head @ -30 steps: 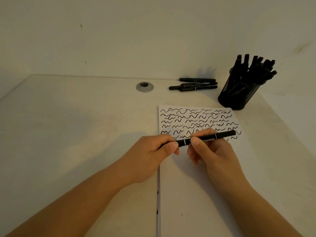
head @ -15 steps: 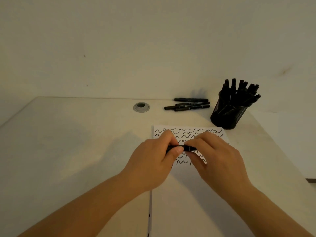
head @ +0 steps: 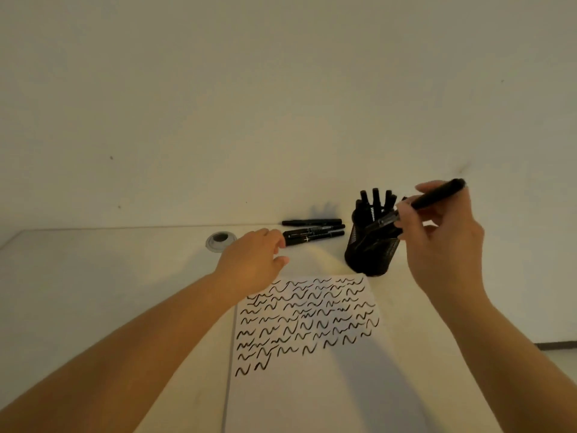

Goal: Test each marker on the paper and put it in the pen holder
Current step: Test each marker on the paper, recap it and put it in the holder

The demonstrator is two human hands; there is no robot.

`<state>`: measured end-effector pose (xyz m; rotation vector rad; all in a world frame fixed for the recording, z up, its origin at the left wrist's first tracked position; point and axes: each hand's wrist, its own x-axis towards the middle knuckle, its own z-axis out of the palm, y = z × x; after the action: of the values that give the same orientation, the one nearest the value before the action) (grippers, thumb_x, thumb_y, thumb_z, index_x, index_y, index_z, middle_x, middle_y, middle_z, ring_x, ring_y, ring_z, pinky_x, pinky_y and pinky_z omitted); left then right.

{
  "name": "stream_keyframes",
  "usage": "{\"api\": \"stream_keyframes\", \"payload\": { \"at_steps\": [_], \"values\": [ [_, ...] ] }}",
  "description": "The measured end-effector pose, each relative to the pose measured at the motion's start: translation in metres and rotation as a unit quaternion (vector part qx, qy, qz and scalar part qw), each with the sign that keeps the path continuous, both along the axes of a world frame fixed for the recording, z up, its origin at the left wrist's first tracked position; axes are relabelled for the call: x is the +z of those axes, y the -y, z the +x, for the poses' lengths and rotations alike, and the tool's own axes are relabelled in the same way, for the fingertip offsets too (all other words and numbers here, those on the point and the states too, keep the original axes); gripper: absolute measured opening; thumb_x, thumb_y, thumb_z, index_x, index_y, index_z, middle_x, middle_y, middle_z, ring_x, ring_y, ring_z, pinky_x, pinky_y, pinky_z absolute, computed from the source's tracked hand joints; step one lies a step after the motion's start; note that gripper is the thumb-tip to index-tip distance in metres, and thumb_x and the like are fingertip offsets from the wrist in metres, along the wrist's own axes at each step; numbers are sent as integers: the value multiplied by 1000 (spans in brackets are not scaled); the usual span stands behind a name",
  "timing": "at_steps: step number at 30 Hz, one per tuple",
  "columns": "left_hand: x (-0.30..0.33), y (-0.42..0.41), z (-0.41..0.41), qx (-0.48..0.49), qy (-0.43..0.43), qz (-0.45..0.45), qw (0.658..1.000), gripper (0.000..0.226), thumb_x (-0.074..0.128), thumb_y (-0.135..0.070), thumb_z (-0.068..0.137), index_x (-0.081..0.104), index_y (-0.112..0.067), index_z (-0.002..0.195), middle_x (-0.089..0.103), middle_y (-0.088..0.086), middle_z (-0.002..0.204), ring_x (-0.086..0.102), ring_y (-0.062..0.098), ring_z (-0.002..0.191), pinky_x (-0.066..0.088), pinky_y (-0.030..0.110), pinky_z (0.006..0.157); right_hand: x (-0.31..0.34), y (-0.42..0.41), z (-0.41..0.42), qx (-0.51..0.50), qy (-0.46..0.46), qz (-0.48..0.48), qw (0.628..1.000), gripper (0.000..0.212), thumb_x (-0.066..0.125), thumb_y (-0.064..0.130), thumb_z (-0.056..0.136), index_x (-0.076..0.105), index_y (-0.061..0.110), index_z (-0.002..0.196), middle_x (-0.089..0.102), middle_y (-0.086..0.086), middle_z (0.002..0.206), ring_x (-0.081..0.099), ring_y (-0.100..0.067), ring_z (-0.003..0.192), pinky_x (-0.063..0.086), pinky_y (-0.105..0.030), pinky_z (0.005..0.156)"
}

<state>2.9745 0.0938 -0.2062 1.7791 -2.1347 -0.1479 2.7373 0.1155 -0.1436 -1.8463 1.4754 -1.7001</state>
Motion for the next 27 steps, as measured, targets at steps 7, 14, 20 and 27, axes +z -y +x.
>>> {"api": "stream_keyframes", "payload": {
  "at_steps": [7,14,20,27],
  "values": [
    [-14,47,-7,10,76,-2,997,30,46,-31,92,50,-20,120,53,1,118,47,20,105,46,37,80,4,23,-14,-24,5,4,1000,39,60,23,86,35,40,110,63,16,80,62,3,65,41,-12,52],
    [-28,66,-25,13,132,-4,991,30,45,-31,93,50,-20,120,51,3,120,48,22,103,46,36,74,-9,39,-15,-26,-42,37,998,56,63,19,84,27,41,121,59,18,75,62,-2,69,44,-18,57],
    [-32,75,-32,23,151,1,988,27,46,-36,91,55,-19,110,55,2,110,53,21,95,39,31,64,-13,48,-14,-38,-105,54,992,63,65,23,83,23,38,127,64,7,81,64,-20,67,52,-35,63],
    [-33,74,-36,17,191,-26,981,31,41,-35,92,56,-15,110,57,3,106,56,22,93,37,30,61,-20,53,-9,-83,-268,17,960,34,60,27,86,49,19,116,66,0,103,62,-30,69,34,-28,55]
  ]
}}
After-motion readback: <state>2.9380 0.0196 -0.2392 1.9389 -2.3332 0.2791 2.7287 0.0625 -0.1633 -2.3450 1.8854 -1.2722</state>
